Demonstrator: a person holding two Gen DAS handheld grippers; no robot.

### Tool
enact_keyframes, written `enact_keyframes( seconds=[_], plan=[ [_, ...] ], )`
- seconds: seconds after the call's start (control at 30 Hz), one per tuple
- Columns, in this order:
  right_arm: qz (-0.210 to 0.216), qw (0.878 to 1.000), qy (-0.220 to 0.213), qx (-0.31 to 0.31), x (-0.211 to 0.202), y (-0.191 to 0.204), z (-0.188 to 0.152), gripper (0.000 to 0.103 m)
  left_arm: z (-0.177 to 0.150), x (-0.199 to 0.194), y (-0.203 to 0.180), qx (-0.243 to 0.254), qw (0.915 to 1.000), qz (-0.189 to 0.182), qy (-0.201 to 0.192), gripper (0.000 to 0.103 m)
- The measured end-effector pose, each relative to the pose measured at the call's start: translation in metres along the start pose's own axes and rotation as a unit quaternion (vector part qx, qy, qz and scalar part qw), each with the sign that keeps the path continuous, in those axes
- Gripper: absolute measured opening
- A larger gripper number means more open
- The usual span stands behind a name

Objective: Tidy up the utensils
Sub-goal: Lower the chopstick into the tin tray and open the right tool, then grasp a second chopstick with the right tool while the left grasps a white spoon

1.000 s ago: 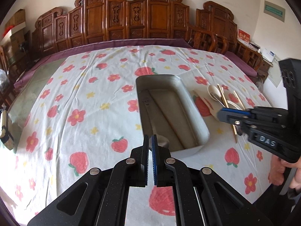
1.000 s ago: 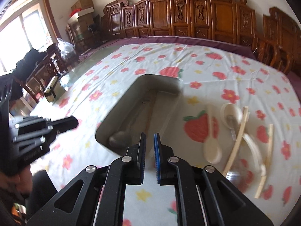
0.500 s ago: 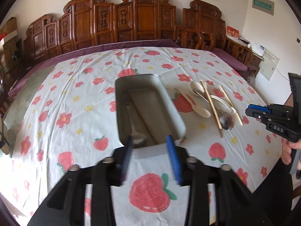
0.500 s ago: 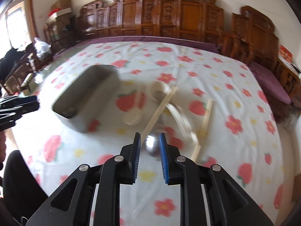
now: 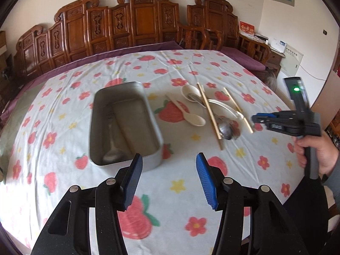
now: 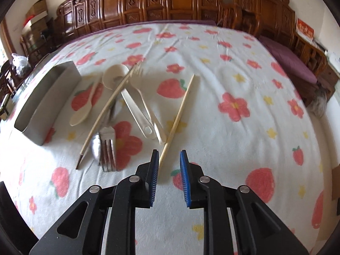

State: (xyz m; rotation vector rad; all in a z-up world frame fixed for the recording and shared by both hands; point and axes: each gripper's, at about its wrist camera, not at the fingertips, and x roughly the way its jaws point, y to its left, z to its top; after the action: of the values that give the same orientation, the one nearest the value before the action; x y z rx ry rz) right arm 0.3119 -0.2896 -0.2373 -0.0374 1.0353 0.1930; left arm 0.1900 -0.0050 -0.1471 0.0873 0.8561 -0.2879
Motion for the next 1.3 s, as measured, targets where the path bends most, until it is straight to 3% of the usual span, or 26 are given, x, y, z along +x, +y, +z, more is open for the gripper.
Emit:
enact_keyframes(
  seconds=[0.17, 0.37, 0.4, 0.43, 0.57, 0.9, 1.03, 1.13, 1.3],
  plan=[
    [0.002, 1.0, 0.017, -0.011, 0.016, 0.005, -0.002, 0.022, -0.001, 0.008, -0.02, 0.001, 0.9999, -0.009, 0.005, 0.05],
    [-0.028, 0.999, 0.033, -0.029, 0.016, 0.007, 0.002, 0.019, -0.003, 0.02, -0.039, 0.004, 0.9997, -0.016, 0.016, 0.05],
    [-0.031, 0.998, 0.036, -0.029, 0.015, 0.006, 0.002, 0.017, -0.002, 0.022, -0.042, 0.005, 0.9997, -0.017, 0.017, 0.05],
    [-0.035, 0.998, 0.04, -0.029, 0.015, 0.004, 0.001, 0.007, -0.002, 0.025, -0.045, 0.004, 0.9996, -0.018, 0.02, 0.05],
    [-0.044, 0.997, 0.051, -0.028, 0.009, -0.01, -0.004, 0.006, 0.003, 0.036, -0.051, 0.002, 0.9994, -0.02, 0.028, 0.05],
    [-0.028, 0.999, 0.013, -0.031, -0.001, -0.027, -0.024, 0.006, 0.03, 0.07, -0.063, -0.009, 0.9987, -0.007, 0.05, 0.05],
    [-0.024, 0.999, 0.016, -0.04, -0.001, -0.027, -0.021, 0.006, 0.045, 0.089, -0.064, -0.029, 0.9977, 0.002, 0.062, 0.05],
    [-0.014, 0.999, 0.014, -0.034, -0.001, -0.03, -0.021, 0.006, 0.057, 0.106, -0.066, -0.039, 0.9967, 0.013, 0.069, 0.048],
    [-0.005, 0.999, 0.014, -0.029, 0.0, -0.033, -0.021, 0.006, 0.072, 0.13, -0.057, -0.074, 0.9931, 0.027, 0.087, 0.034]
  ],
)
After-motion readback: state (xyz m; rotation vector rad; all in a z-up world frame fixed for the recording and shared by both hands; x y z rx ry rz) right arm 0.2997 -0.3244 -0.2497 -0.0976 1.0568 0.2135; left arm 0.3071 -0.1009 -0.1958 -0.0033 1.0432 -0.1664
